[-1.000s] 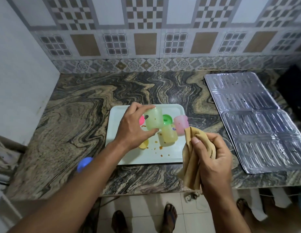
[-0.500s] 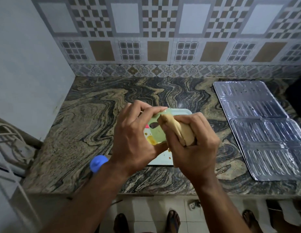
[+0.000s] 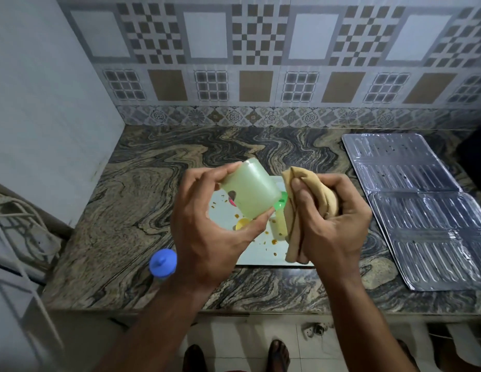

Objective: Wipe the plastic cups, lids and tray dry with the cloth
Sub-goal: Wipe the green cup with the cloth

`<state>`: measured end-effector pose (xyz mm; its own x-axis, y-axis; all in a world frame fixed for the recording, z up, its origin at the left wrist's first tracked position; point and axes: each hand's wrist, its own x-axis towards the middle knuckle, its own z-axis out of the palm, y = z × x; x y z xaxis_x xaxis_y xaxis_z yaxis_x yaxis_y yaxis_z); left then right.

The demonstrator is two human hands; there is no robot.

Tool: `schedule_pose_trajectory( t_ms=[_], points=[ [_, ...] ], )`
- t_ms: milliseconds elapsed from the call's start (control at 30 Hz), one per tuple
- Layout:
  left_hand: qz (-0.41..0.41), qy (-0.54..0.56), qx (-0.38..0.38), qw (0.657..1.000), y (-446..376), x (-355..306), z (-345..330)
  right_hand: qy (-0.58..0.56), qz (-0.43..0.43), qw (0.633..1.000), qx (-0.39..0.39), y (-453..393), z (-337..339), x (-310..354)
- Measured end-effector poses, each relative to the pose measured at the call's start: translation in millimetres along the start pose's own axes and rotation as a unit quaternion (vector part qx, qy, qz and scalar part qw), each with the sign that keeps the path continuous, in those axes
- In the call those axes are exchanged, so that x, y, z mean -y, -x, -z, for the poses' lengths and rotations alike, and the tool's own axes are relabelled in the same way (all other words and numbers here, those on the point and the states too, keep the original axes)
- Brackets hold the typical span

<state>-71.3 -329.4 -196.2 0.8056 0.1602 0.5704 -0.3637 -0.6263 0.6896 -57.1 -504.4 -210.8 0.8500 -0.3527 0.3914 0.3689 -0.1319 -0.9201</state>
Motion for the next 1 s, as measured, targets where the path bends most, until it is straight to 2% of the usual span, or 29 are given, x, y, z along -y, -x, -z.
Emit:
schedule_pose_trajectory(
  t_ms=[100, 267, 433, 500, 600, 667, 833, 1000],
  points=[
    [0.036, 0.027, -0.031, 0.999, -3.5, -1.5, -1.6, -0.034, 0.018, 0.999, -0.014, 10.6, 1.7, 3.7],
    [0.067, 0.059, -0.031, 0.996, -4.8, 0.6, -4.2, -0.025, 0.081, 0.996, -0.007, 25.3, -7.1, 15.7],
    [0.070, 0.060, -0.030, 0.995, -0.3, -7.1, -3.2, 0.076, 0.181, 0.980, 0.025, 22.0, -13.0, 21.6],
    [0.051, 0.049, -0.034, 0.997, 0.4, -8.5, -2.0, 0.080, 0.150, 0.985, 0.001, 18.6, -15.7, 23.0],
    [0.037, 0.048, -0.039, 0.997, 2.7, -6.1, -1.2, 0.003, 0.057, 0.998, -0.035, 12.7, -16.4, 21.6],
    [0.043, 0.065, -0.043, 0.996, 6.1, -5.2, -2.1, -0.036, 0.037, 0.998, -0.045, 11.4, -12.9, 20.1],
    [0.068, 0.120, -0.041, 0.990, 7.3, -0.6, -5.5, -0.027, 0.067, 0.997, -0.012, 27.0, -10.5, 23.2],
    [0.025, 0.067, -0.027, 0.997, 6.5, -10.4, -1.6, 0.055, 0.132, 0.990, 0.001, 30.3, -13.4, 31.1]
  ],
)
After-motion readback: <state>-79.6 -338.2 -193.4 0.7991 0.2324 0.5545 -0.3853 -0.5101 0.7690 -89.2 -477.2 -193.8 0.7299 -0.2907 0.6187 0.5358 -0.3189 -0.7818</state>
